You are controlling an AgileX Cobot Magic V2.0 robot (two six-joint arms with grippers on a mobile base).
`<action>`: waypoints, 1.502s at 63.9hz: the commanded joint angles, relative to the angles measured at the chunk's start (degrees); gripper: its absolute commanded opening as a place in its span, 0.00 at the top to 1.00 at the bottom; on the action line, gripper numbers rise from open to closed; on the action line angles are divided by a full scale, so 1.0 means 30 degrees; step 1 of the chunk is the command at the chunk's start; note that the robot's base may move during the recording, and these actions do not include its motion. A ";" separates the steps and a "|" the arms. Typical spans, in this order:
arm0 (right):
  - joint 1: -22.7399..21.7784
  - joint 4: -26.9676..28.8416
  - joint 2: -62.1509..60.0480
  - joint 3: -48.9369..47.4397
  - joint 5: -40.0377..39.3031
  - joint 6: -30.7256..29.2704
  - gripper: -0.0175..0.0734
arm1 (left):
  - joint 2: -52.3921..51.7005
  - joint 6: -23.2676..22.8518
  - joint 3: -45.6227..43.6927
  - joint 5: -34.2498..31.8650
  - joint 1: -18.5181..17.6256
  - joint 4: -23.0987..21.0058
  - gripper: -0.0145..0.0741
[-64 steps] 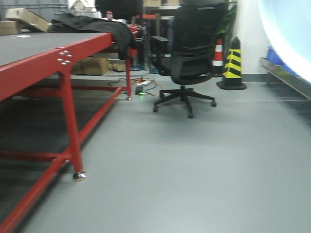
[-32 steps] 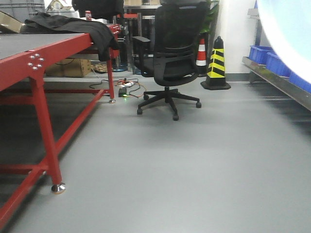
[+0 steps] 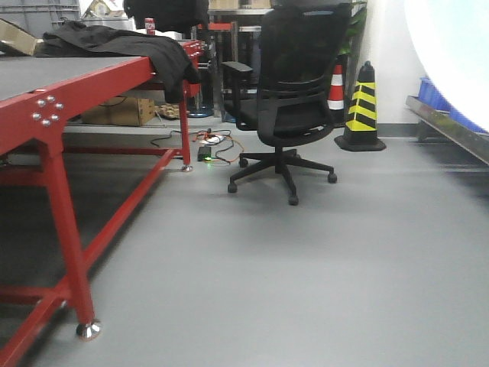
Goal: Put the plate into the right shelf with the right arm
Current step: 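Drive the base toward the steel shelf with blue bins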
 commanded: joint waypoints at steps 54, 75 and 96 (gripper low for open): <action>-0.0105 0.0062 0.0229 -0.0780 -0.1774 -0.0126 0.75 | -0.0029 0.0055 0.0160 -0.1665 -0.0685 -0.0079 0.89; -0.0105 0.0062 0.0229 -0.0780 -0.1774 -0.0126 0.75 | -0.0029 0.0055 0.0160 -0.1665 -0.0685 -0.0079 0.89; -0.0103 0.0062 0.0246 -0.0780 -0.1774 -0.0126 0.75 | -0.0029 0.0055 0.0160 -0.1665 -0.0685 -0.0079 0.89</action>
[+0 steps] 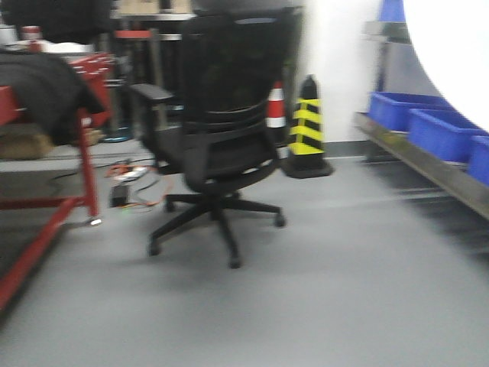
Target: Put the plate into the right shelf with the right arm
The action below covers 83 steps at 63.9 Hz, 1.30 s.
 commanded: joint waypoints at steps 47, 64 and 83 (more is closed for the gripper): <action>-0.0103 0.0062 0.0246 -0.0780 -0.1774 -0.0126 0.75 | -0.0029 0.0055 0.0160 -0.1665 -0.0145 -0.0079 0.89; -0.0103 0.0062 0.0246 -0.0780 -0.1774 -0.0126 0.75 | -0.0029 0.0055 0.0160 -0.1665 -0.0145 -0.0079 0.89; -0.0103 0.0062 0.0246 -0.0780 -0.1774 -0.0126 0.75 | -0.0029 0.0055 0.0160 -0.1665 -0.0145 -0.0079 0.89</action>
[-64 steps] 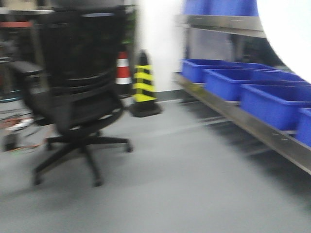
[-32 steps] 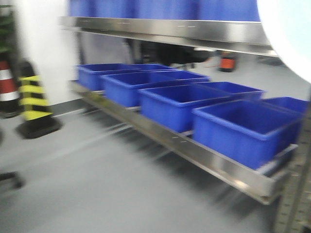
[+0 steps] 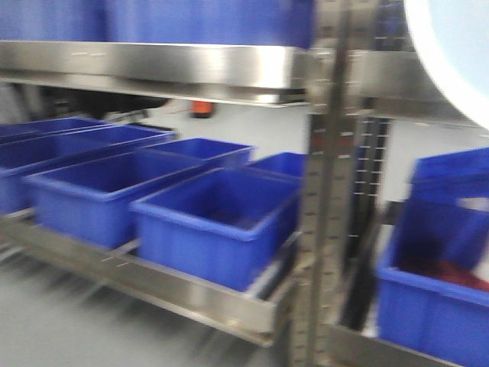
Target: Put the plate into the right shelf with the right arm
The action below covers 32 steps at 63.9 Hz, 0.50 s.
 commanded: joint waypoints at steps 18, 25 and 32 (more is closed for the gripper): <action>-0.0103 0.0062 0.0246 -0.0780 -0.1774 -0.0126 0.75 | -0.0029 0.0055 0.0160 -0.1665 -0.0145 -0.0079 0.89; -0.0103 0.0062 0.0246 -0.0780 -0.1774 -0.0126 0.75 | -0.0029 0.0055 0.0160 -0.1665 -0.0145 -0.0079 0.89; -0.0103 0.0062 0.0246 -0.0780 -0.1774 -0.0126 0.75 | -0.0029 0.0055 0.0160 -0.1665 -0.0145 -0.0079 0.89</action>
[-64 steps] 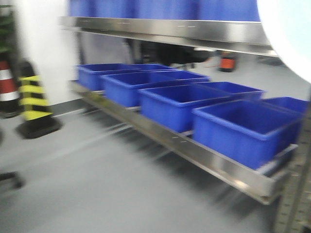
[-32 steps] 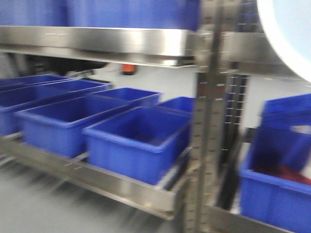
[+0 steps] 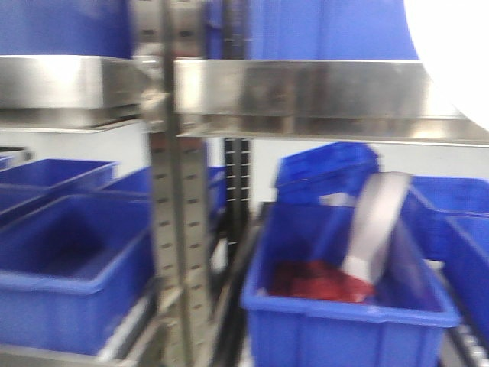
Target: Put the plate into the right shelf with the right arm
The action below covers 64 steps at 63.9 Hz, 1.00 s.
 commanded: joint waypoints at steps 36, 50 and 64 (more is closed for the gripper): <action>-0.0103 0.0062 0.0246 -0.0780 -0.1774 -0.0126 0.75 | -0.0029 0.0055 0.0160 -0.1665 -0.0145 -0.0079 0.89; -0.0103 0.0062 0.0246 -0.0780 -0.1774 -0.0126 0.75 | -0.0029 0.0055 0.0160 -0.1665 -0.0145 -0.0079 0.89; -0.0103 0.0062 0.0246 -0.0780 -0.1774 -0.0126 0.75 | -0.0029 0.0055 0.0160 -0.1665 -0.0145 -0.0079 0.89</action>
